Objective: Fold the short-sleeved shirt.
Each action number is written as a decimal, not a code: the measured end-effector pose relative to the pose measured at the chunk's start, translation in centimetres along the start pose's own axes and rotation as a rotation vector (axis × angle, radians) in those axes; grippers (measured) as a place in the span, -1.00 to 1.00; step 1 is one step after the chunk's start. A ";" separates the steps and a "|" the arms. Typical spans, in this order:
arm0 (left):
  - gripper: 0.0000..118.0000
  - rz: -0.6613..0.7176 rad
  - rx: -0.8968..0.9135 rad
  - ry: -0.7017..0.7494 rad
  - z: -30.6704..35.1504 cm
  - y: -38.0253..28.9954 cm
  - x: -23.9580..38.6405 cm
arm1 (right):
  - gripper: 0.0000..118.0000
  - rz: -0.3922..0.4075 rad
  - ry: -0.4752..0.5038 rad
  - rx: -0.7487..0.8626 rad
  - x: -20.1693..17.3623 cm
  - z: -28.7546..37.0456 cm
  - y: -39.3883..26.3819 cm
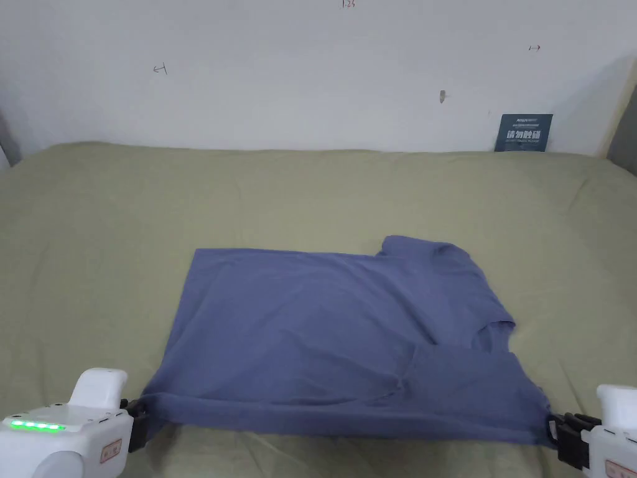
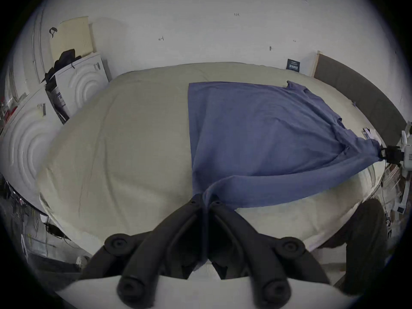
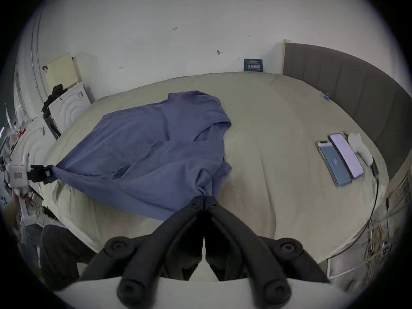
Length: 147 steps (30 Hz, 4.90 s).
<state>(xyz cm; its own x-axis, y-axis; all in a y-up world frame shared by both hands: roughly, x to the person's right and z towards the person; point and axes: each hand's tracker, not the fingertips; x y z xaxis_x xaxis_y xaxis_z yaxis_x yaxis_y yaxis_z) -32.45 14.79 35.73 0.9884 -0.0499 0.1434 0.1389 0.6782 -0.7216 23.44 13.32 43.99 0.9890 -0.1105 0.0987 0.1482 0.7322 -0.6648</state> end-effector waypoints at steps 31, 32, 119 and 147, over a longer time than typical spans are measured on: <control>-0.97 0.156 -0.031 -0.080 4.1 -4.3 -3.4 | -1.00 -0.051 -0.040 -0.037 0.0 0.6 -3.6; -0.70 0.155 -0.041 -0.085 3.9 -4.3 -3.5 | -1.00 -0.057 -0.038 -0.035 0.1 0.6 -3.6; -0.24 0.096 -0.183 0.009 -16.5 10.8 0.7 | -1.00 -0.050 -0.045 -0.094 0.8 -12.2 9.4; -0.82 0.126 -0.124 -0.051 -9.6 10.1 -0.1 | -0.88 -0.012 -0.033 -0.137 0.2 -9.6 8.1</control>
<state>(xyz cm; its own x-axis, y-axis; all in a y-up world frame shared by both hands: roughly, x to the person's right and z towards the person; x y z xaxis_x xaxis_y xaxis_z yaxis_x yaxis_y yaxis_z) -30.54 14.59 21.95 0.9945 0.0695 0.0785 0.0237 0.5806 -0.8138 24.82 12.78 31.50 0.9870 -0.0942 0.1301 0.1602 0.6318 -0.7584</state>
